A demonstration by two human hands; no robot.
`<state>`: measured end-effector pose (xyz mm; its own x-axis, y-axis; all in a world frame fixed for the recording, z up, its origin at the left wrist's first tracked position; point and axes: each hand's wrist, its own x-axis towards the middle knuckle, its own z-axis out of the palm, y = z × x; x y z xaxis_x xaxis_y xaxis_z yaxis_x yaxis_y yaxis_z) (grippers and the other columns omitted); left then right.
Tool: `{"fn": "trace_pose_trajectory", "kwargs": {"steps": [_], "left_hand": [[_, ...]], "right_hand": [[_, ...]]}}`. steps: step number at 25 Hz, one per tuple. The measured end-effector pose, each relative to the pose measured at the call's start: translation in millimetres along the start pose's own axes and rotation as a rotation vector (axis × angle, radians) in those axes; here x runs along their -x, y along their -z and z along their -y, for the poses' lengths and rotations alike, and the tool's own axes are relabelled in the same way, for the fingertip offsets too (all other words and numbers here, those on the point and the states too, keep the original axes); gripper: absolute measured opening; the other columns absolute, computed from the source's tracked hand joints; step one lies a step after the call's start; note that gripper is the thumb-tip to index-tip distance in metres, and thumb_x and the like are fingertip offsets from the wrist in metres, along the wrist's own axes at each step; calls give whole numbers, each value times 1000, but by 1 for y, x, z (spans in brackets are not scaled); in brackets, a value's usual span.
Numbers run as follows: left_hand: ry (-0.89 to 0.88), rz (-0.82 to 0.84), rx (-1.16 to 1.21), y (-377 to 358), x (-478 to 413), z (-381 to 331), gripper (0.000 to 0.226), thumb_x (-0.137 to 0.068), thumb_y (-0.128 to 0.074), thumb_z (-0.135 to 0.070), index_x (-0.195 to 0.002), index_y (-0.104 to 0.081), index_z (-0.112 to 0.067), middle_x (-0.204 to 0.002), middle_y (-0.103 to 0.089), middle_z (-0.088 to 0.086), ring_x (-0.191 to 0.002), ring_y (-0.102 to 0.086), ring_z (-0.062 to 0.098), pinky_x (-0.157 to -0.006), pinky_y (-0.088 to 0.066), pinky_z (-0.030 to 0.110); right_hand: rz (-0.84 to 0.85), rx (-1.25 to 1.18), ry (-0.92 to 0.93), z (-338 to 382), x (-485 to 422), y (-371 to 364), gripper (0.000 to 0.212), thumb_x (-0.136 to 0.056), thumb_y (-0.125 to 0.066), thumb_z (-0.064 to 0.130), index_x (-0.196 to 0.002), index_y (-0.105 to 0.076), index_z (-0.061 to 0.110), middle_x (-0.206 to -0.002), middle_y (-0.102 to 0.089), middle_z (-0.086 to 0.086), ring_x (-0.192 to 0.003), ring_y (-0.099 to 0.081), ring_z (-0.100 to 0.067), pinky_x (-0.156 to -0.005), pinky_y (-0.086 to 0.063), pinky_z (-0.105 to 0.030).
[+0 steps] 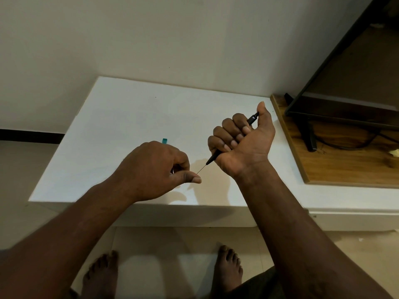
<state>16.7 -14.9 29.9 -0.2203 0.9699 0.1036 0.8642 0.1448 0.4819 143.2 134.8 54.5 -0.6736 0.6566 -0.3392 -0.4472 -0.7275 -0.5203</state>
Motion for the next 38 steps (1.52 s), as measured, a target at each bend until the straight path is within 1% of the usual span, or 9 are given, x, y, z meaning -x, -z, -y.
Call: {"fn": "trace_pose_trajectory", "kwargs": {"steps": [3,8,14,23,30,38], "left_hand": [[-2,6,0,0,0,-1,73,-70,-33,-88,-87,-76,-32,-74,-67,-16,-67,-59,8,-60,-40,25],[5,17,-2,0,0,-1,73,-70,-34,-89,-85,-76,-31,-74,-68,-14,-68,-61,11,-64,-49,30],[1,7,-5,1,1,-2,70,-71,-35,-87,-85,-75,-32,-73,-66,-15,-67,-60,10,-60,-41,25],[4,12,3,0,1,-2,71,-71,-36,-86,-87,-76,-31,-76,-69,-14,-69,-61,10,-62,-45,26],[-2,3,6,1,1,-2,72,-71,-34,-88,-85,-76,-31,-74,-69,-14,-68,-61,10,-63,-50,29],[2,7,-7,1,0,-3,74,-71,-33,-88,-86,-76,-30,-74,-69,-13,-67,-62,11,-62,-48,28]], "right_hand": [[1,1,-1,0,0,0,61,-95,-48,66,-59,-26,22,-51,-17,5,-42,-13,-12,-47,-13,-25],[9,2,4,0,-1,0,56,-95,-48,59,-60,-25,22,-52,-17,5,-42,-14,-12,-45,-15,-25],[11,-1,16,0,-1,1,53,-94,-49,56,-60,-25,22,-53,-17,5,-42,-14,-12,-45,-15,-24],[16,-8,12,0,-2,1,55,-95,-48,56,-58,-27,21,-51,-18,5,-42,-14,-12,-44,-17,-23],[6,-2,12,0,-1,0,54,-95,-48,56,-60,-26,21,-52,-17,5,-42,-14,-12,-44,-15,-24],[10,6,7,-2,-1,1,54,-94,-49,56,-60,-26,21,-53,-17,5,-43,-14,-12,-46,-15,-25]]}}
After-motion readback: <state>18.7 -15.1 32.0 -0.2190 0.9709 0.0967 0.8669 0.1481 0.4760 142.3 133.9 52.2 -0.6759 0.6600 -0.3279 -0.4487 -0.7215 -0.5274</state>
